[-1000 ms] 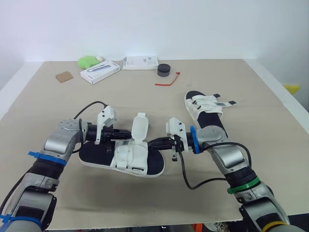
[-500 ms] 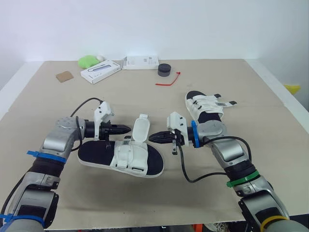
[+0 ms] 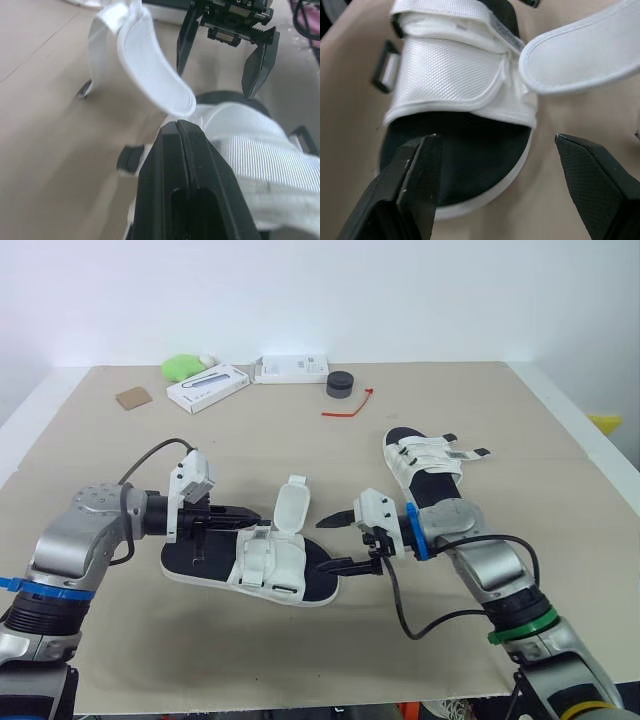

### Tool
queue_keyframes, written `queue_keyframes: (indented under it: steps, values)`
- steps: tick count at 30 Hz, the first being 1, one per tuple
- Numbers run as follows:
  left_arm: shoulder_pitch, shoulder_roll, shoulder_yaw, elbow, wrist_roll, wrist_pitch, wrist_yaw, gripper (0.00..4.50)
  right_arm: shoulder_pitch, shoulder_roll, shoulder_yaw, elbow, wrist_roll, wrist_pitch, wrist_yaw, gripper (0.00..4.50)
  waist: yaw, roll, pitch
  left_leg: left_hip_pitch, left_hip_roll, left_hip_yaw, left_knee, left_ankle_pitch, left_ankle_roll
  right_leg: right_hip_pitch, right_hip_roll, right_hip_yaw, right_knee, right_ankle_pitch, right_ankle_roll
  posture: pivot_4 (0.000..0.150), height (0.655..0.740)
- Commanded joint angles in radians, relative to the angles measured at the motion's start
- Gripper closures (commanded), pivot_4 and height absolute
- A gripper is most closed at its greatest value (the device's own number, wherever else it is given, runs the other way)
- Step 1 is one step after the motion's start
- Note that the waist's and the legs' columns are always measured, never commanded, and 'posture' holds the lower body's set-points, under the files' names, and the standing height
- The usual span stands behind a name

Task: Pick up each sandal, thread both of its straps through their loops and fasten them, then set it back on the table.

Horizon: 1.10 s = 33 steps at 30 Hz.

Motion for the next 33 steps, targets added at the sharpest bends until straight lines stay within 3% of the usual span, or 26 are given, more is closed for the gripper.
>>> queue_keyframes:
  steps: [1, 13, 18, 19, 21, 24, 33]
  values:
    - [0.004, 0.012, 0.049, -0.047, -0.03, 0.005, 0.019, 4.5, -0.037, 0.031, -0.005, 0.04, -0.017, -0.043, -0.019, 0.56, 0.0, 0.0, 0.0, 0.0, 0.0, 0.0, 0.0, 0.0, 0.0, 0.0, 0.0, 0.0, 0.0, 0.0, 0.0, 0.15, 0.74]
    - [0.08, 0.023, 0.076, -0.134, -0.057, 0.011, 0.058, 4.5, -0.058, 0.172, 0.001, 0.163, -0.048, -0.121, -0.08, 0.56, -0.001, 0.0, 0.0, 0.0, 0.0, 0.0, 0.0, -0.001, 0.0, -0.001, -0.001, 0.0, 0.001, 0.003, -0.006, 0.15, 0.74]
    - [0.102, 0.016, 0.075, -0.143, -0.054, -0.026, 0.064, 4.5, -0.053, 0.205, -0.014, 0.195, -0.034, -0.137, -0.089, 1.87, -0.001, 0.0, 0.0, 0.0, 0.0, 0.0, 0.0, 0.0, 0.0, -0.001, -0.001, 0.0, 0.001, 0.003, -0.006, 0.15, 0.74]
    - [0.106, 0.017, 0.075, -0.141, -0.05, -0.032, 0.065, 4.5, -0.053, 0.207, -0.014, 0.199, -0.036, -0.14, -0.09, 2.47, -0.001, 0.0, 0.0, 0.0, 0.001, 0.0, 0.0, 0.0, 0.0, -0.001, 0.0, 0.0, 0.001, 0.003, -0.007, 0.15, 0.74]
    - [0.109, 0.018, 0.077, -0.135, -0.047, -0.036, 0.073, 4.5, -0.052, 0.209, -0.01, 0.209, -0.047, -0.155, -0.09, 3.03, -0.001, 0.0, 0.0, 0.0, 0.001, 0.0, 0.0, 0.0, 0.0, -0.001, 0.0, 0.0, 0.002, 0.003, -0.007, 0.15, 0.74]
    - [0.11, 0.016, 0.079, -0.127, -0.043, -0.049, 0.083, 4.5, -0.05, 0.209, -0.007, 0.214, -0.051, -0.164, -0.089, 4.46, -0.001, 0.0, 0.0, 0.0, 0.0, 0.0, 0.0, 0.0, 0.0, -0.001, -0.001, 0.0, 0.002, 0.003, -0.007, 0.15, 0.74]
    - [0.098, 0.077, 0.109, 0.02, 0.0, -0.117, 0.057, 4.5, -0.054, 0.179, -0.028, 0.218, -0.05, -0.17, -0.078, 4.46, -0.001, 0.0, 0.0, 0.001, 0.001, 0.0, 0.0, 0.0, 0.0, -0.001, 0.0, -0.001, 0.002, 0.003, -0.007, 0.15, 0.74]
